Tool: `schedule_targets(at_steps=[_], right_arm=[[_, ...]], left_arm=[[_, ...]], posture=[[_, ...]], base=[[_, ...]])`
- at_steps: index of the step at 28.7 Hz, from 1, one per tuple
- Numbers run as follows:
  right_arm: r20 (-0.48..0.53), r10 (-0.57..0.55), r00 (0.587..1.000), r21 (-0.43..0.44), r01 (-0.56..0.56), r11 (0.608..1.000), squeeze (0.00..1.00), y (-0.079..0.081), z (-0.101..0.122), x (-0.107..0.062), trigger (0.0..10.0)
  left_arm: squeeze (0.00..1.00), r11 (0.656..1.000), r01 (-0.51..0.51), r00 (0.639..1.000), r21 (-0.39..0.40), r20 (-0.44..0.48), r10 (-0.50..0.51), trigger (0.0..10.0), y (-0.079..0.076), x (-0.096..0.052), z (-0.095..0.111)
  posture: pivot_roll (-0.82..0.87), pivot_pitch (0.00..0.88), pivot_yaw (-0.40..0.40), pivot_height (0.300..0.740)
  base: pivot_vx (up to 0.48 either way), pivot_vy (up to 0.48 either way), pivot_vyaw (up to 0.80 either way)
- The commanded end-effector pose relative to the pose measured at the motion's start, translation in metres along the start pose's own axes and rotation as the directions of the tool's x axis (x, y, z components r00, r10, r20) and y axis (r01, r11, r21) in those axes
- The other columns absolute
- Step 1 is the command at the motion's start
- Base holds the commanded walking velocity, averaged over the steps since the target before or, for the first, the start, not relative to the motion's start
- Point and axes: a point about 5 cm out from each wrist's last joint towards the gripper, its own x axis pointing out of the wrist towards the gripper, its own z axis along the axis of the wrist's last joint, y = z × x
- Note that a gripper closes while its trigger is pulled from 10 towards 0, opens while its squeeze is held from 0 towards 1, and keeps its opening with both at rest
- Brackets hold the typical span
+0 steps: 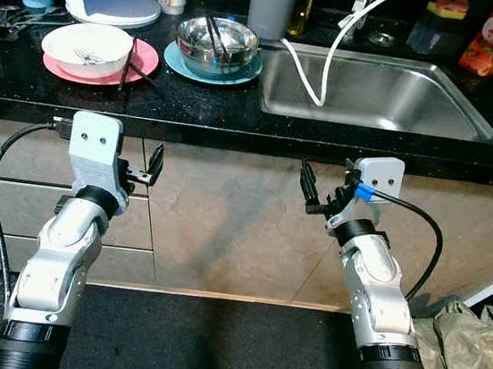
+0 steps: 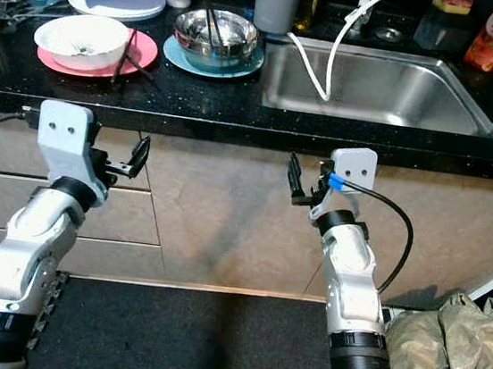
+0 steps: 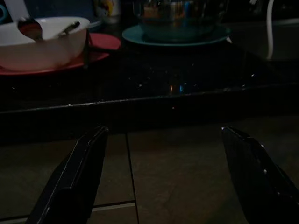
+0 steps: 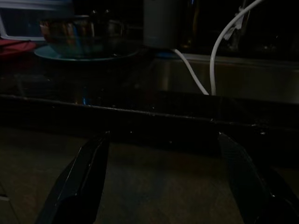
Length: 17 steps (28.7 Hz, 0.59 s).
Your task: Kitchen organization
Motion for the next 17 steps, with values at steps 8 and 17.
schedule_targets(at_steps=[8,17], right_arm=[[-0.012,-0.008,1.000,0.001,0.008,1.000,0.00,-0.001,-0.003,-0.002,10.0],[0.067,-0.025,0.997,0.005,0.025,1.000,0.00,-0.004,0.011,0.003,10.0]], left_arm=[[0.00,1.000,-0.007,1.000,0.021,-0.022,0.008,10.0,0.002,-0.002,-0.004],[0.00,1.000,-0.023,0.998,0.019,0.051,0.022,10.0,0.004,0.004,0.012]], posture=[[0.02,0.092,-0.043,0.740],[0.02,0.090,-0.041,0.740]], base=[[0.000,0.000,0.00],[0.000,0.000,0.00]])
